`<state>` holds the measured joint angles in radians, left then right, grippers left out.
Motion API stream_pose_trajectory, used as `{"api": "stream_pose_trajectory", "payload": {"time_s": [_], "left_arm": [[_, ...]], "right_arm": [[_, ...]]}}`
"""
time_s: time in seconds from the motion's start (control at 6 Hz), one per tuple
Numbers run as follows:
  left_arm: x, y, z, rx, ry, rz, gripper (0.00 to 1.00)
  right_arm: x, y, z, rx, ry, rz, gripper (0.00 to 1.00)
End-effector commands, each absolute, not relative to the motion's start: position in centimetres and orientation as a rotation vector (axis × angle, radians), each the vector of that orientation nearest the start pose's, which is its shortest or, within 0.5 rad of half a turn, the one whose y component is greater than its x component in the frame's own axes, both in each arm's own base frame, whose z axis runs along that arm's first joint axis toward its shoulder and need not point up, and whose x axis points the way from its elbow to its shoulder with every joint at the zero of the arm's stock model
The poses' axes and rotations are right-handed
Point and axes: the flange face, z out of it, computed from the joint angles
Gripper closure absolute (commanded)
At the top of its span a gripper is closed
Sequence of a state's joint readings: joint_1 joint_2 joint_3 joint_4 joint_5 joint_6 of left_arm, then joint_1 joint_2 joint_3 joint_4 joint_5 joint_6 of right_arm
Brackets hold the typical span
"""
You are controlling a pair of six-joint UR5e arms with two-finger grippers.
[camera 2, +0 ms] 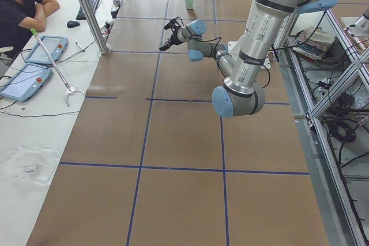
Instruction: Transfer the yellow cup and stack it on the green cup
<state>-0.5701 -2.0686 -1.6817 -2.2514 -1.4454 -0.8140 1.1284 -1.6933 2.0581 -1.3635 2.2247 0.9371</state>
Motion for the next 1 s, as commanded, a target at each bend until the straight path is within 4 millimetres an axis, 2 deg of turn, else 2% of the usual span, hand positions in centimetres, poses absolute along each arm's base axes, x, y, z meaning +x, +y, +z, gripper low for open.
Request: {"api": "stream_pose_trajectory", "payload": {"time_s": [0.0, 0.17, 0.5, 0.83], "left_arm": [[40.2, -53.0, 26.5, 0.578, 0.945, 0.011, 0.01], [39.7, -53.6, 27.2, 0.543, 0.898, -0.005, 0.01], [38.7, -54.4, 27.3, 0.550, 0.889, -0.018, 0.01], [38.3, -54.7, 27.4, 0.552, 0.885, -0.025, 0.01]], "right_arm": [[-11.2, -41.6, 48.8, 0.007, -0.792, 0.262, 1.00], [-11.0, -41.1, 50.1, -0.007, -0.770, 0.263, 1.00], [-11.2, -41.4, 51.6, -0.030, -0.757, 0.263, 1.00], [-11.3, -41.2, 51.7, -0.044, -0.769, 0.247, 1.00]]}}
